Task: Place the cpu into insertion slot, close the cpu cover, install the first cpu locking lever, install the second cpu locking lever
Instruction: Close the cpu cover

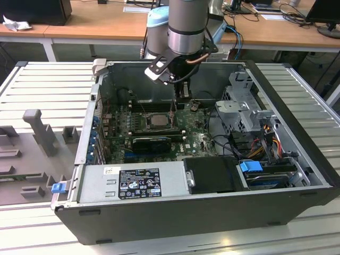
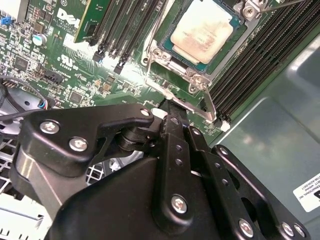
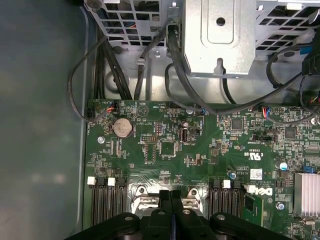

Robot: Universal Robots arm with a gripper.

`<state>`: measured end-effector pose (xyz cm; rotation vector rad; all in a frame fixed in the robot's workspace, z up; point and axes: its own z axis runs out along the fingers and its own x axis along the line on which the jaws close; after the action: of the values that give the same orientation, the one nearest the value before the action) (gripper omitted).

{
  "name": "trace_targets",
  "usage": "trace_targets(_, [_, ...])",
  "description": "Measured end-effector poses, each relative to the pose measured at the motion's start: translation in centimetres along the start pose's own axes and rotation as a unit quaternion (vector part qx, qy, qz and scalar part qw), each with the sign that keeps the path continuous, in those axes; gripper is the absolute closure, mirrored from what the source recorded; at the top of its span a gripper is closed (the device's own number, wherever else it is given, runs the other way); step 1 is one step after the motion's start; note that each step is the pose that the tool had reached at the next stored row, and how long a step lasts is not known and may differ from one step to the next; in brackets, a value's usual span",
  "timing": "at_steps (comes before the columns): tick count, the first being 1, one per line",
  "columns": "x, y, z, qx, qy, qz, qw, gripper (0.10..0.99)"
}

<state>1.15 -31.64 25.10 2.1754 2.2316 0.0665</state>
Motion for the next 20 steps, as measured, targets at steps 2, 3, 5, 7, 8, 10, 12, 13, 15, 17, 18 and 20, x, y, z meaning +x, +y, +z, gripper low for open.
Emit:
trace_targets(2, [0.0,-0.08,0.0,0.0,0.0,0.0,1.0,0.98])
trace_targets(3, [0.0,-0.13,-0.01,0.0,0.0,0.0,1.0,0.98])
trace_targets(5, [0.01,-0.21,-0.01,0.0,0.0,0.0,1.0,0.98])
trace_targets(7, [0.01,-0.34,-0.02,0.0,0.0,0.0,1.0,0.98])
trace_targets(8, [0.01,-0.38,-0.02,0.0,0.0,0.0,1.0,0.98])
trace_targets(10, [0.01,-0.5,-0.02,0.0,0.0,0.0,1.0,0.98])
trace_targets(12, [0.02,-0.63,-0.03,0.0,0.0,0.0,1.0,0.98])
trace_targets(13, [0.02,-0.68,-0.03,0.0,0.0,0.0,1.0,0.98])
trace_targets(15, [0.02,-0.83,-0.04,0.0,0.0,0.0,1.0,0.98])
trace_targets(17, [0.03,-1.04,-0.05,0.0,0.0,0.0,1.0,0.98])
trace_targets(18, [0.03,-1.11,-0.05,0.0,0.0,0.0,1.0,0.98])
trace_targets(20, [0.04,-1.28,-0.06,0.0,0.0,0.0,1.0,0.98])
